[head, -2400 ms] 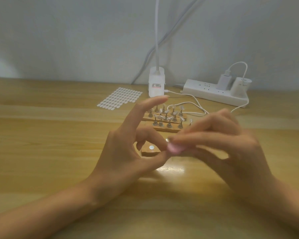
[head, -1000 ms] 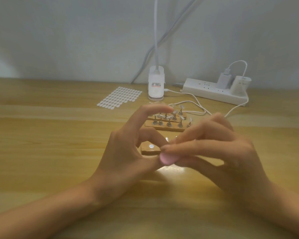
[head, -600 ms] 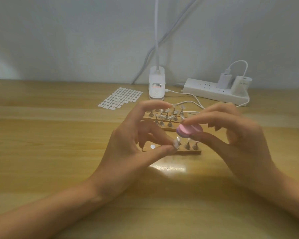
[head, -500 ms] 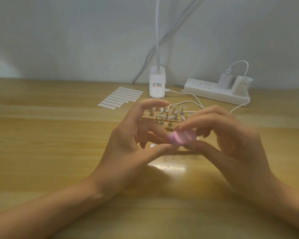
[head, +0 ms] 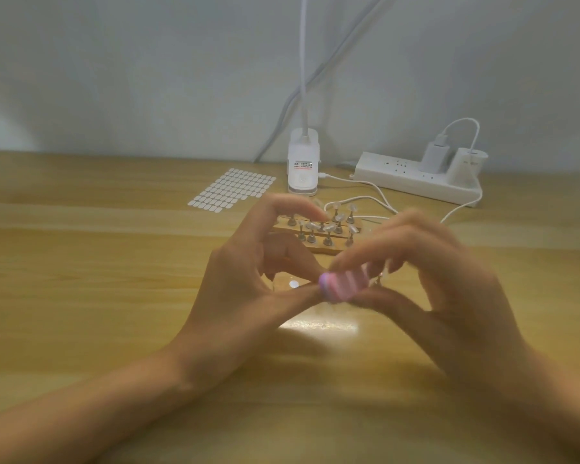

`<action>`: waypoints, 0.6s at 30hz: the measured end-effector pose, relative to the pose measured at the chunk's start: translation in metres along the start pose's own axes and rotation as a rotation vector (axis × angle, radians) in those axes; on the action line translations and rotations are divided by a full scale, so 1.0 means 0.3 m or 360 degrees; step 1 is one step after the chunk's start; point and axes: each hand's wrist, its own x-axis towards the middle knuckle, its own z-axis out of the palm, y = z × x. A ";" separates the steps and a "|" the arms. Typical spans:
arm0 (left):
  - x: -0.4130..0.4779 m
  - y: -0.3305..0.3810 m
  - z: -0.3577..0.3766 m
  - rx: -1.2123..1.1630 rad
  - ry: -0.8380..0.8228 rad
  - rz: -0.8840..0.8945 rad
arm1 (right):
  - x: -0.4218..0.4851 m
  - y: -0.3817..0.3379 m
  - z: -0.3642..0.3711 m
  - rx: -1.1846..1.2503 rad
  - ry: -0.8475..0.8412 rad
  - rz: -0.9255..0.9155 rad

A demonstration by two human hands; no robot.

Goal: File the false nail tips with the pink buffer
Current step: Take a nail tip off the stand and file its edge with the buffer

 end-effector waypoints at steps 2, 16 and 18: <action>-0.003 -0.002 0.002 0.0040 -0.0023 0.0020 | 0.000 0.009 -0.004 -0.0090 -0.0040 0.0012; 0.001 0.006 -0.006 0.0069 -0.0014 0.0065 | -0.009 0.023 -0.011 -0.0127 -0.0054 -0.0028; -0.001 0.006 -0.008 0.0085 -0.0004 0.0064 | -0.006 0.029 -0.022 -0.0140 0.0018 0.0051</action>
